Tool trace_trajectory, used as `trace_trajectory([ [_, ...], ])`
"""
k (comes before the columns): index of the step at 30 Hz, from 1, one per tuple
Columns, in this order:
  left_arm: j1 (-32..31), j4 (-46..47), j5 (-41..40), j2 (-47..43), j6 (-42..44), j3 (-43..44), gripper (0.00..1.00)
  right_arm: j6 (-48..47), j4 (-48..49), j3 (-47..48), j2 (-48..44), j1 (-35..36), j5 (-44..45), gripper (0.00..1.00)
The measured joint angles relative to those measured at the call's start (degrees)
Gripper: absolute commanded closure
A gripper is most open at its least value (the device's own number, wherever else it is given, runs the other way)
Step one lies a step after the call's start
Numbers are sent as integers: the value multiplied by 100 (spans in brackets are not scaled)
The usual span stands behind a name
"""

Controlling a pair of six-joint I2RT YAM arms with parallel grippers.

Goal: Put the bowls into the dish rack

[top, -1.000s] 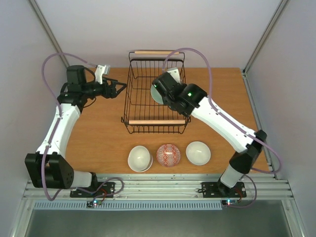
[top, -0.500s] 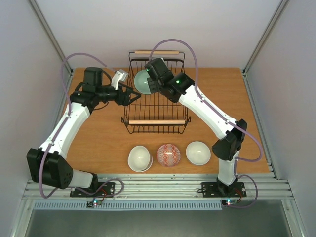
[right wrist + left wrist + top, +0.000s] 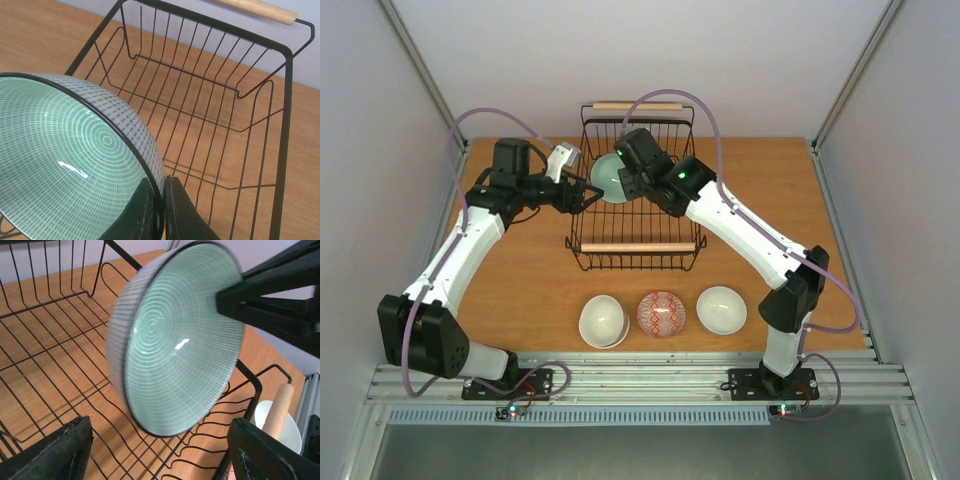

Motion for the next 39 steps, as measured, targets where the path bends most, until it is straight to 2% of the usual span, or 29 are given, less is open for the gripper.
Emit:
trace_trajectory([
  [4, -24, 90, -188, 59, 17, -66, 33, 7, 13, -214, -256, 37, -57, 99],
  [11, -168, 264, -525, 118, 22, -105, 34, 7, 114, -319, -437, 170, -186, 99],
  [13, -190, 291, -597, 127, 9, -120, 48, 9, 144, -348, -437, 223, -258, 99],
  [16, -197, 326, -592, 127, -72, -151, 97, 13, 173, -367, -433, 286, -297, 99],
  [20, -166, 540, -1069, 184, -472, -153, 100, 149, 201, -420, -402, 442, -431, 99],
  [21, -120, 494, -1056, 190, -483, -157, 99, 216, 232, -426, -374, 516, -319, 95],
  [22, -122, 466, -1086, 170, -490, -175, 100, 245, 258, -444, -361, 509, -315, 86],
  [25, -149, 490, -1108, 170, -431, -188, 100, 229, 256, -474, -363, 468, -317, 45],
  [27, -160, 446, -1025, 170, -236, -212, 100, 138, 516, -599, -426, 455, -319, 25],
  [29, -173, 393, -890, 170, -87, -267, 100, 7, 848, -966, -640, 426, -415, 10],
  [31, -186, 264, -702, 170, 70, -275, 100, -131, 1141, -1475, -979, 337, -686, 5],
  [33, -184, 181, -501, 170, 223, -273, 99, -201, 1360, -1904, -1318, 149, -1152, 4],
  [39, -17, 35, 619, 234, 553, -227, 100, -236, 1797, -2555, -1943, -595, -3237, 2],
])
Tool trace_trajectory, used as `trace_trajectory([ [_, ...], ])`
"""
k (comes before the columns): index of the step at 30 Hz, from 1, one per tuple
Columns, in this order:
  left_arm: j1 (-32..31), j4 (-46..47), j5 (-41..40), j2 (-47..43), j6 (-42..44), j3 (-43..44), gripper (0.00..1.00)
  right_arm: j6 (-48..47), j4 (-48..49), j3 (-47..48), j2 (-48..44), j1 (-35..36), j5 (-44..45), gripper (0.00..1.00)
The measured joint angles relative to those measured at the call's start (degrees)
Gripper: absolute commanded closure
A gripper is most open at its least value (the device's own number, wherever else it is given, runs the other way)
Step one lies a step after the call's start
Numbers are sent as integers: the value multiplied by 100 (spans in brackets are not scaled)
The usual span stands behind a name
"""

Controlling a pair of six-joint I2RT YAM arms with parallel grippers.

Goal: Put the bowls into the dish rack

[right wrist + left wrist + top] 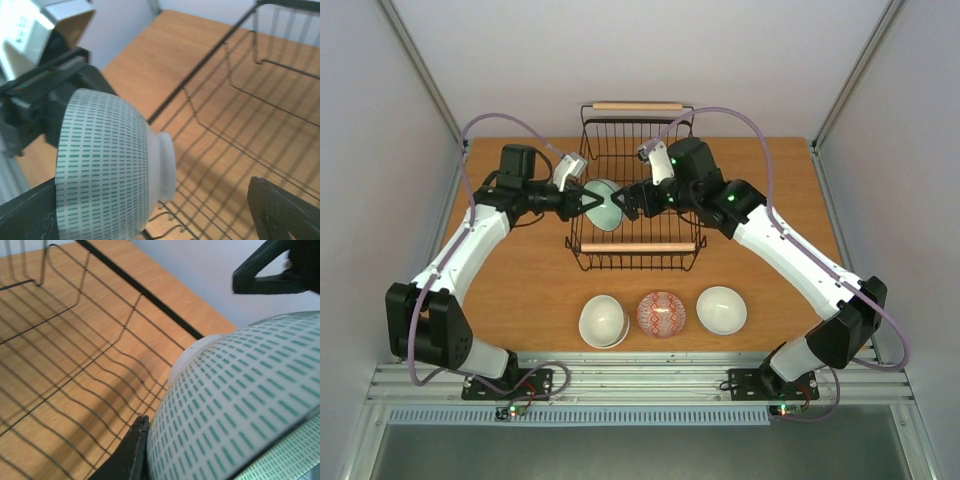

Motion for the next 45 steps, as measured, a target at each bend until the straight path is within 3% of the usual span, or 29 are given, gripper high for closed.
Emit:
trace_trajectory([
  [5, 442, 2, 1314, 310, -35, 11, 100, -11, 221, -28, 9, -225, -1268, 2],
  [12, 813, 726, 2258, 463, -691, -195, 100, 4, 282, -142, 111, -339, -1969, 1],
  [20, 850, 1287, 2498, 461, -1217, -407, 99, 188, 590, -214, 409, -367, -2785, 1],
  [32, 796, 1362, 2516, 461, -1298, -424, 100, 299, 1064, -254, 503, -367, -3051, 3],
  [34, 787, 1360, 2507, 461, -1296, -431, 100, 313, 1104, -243, 573, -365, -3108, 8],
  [38, 793, 1357, 2483, 461, -1300, -444, 100, 343, 1169, -162, 673, -350, -3215, 30],
  [42, 802, 1261, 2441, 463, -1497, -466, 100, 282, 1207, -111, 695, -334, -3182, 45],
  [45, 800, 1261, 2448, 472, -1517, -474, 100, 289, 1204, -111, 699, -334, -3185, 66],
])
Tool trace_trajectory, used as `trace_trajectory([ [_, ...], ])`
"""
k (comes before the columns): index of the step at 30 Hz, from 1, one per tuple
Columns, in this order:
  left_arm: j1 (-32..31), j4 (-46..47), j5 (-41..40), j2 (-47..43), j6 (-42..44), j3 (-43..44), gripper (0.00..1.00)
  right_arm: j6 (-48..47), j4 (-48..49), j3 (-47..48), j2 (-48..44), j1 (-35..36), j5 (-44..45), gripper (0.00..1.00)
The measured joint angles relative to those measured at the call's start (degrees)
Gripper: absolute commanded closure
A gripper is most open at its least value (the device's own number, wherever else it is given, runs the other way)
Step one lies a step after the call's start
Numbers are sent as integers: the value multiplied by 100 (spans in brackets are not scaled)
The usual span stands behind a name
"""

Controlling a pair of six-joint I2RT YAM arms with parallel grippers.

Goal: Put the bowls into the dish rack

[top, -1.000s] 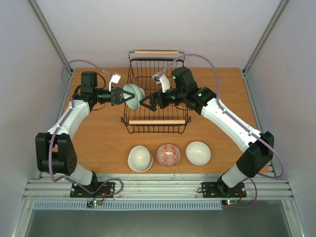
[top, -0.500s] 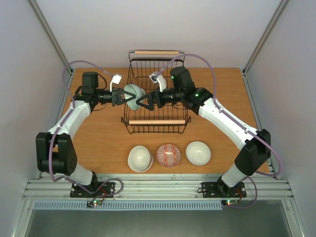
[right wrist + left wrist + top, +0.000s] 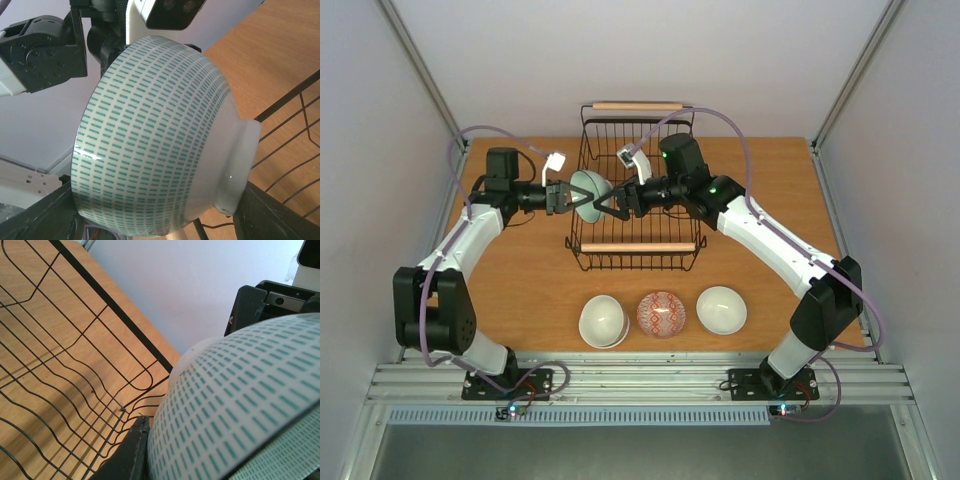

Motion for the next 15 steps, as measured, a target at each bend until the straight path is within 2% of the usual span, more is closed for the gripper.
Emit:
trace_trajectory([
  [2, -4, 4, 9, 17, -11, 0, 99, 9, -4, 0, 0, 0, 4, 95],
  [3, -11, 4, 11, 28, -13, 0, 94, 15, -7, 0, 0, 0, 11, 98],
  [4, -15, 2, 7, 35, -13, 0, 72, 17, -17, 0, 2, 0, 15, 99],
  [5, -26, -2, -4, 39, -13, 0, 57, 15, -31, 0, 2, 0, 24, 99],
  [8, -122, -35, -33, 28, 129, 2, 28, 15, -90, 28, 28, 0, 225, 99],
  [10, -208, -81, -221, 0, 262, 0, 20, -22, -232, 111, 111, 0, 466, 99],
  [15, -299, -173, -1167, -168, 529, -24, 16, -350, -994, 931, 533, 96, 1316, 99],
])
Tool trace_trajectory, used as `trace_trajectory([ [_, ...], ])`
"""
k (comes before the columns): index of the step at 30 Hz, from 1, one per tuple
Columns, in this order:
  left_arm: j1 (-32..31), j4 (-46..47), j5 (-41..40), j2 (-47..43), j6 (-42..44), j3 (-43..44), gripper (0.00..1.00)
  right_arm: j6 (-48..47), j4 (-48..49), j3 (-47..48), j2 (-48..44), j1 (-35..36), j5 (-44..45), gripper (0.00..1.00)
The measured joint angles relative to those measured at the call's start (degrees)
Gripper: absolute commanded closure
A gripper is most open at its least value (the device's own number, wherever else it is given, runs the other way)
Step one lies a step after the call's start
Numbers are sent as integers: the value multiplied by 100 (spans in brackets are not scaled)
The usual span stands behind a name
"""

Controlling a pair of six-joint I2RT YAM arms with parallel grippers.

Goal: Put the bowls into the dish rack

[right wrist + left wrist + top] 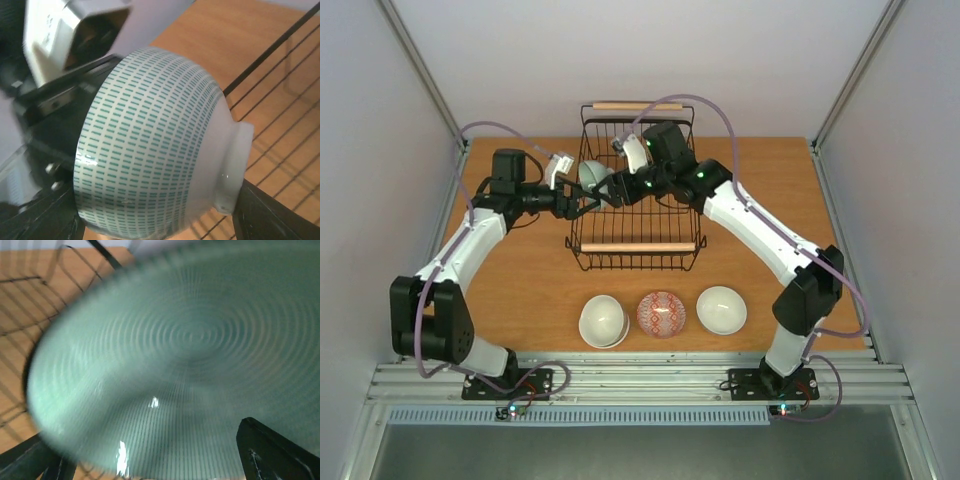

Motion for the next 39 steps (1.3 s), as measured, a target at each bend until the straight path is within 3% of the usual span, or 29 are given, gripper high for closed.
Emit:
trace_trajectory([
  [9, 11, -63, -2614, -756, 431, -85, 15, -785, -1318, 2505, 1838, -144, 3180, 99],
  [13, 57, -120, -3263, -756, 509, -85, 15, -1058, -1794, 3112, 2726, -273, 4076, 99],
  [30, 101, -162, -3414, -754, 577, -87, 15, -2277, -2092, 4542, 4815, -319, 6448, 99],
  [39, 101, -162, -3311, -667, 579, -87, 15, -3032, -1648, 4671, 5372, -315, 7307, 98],
])
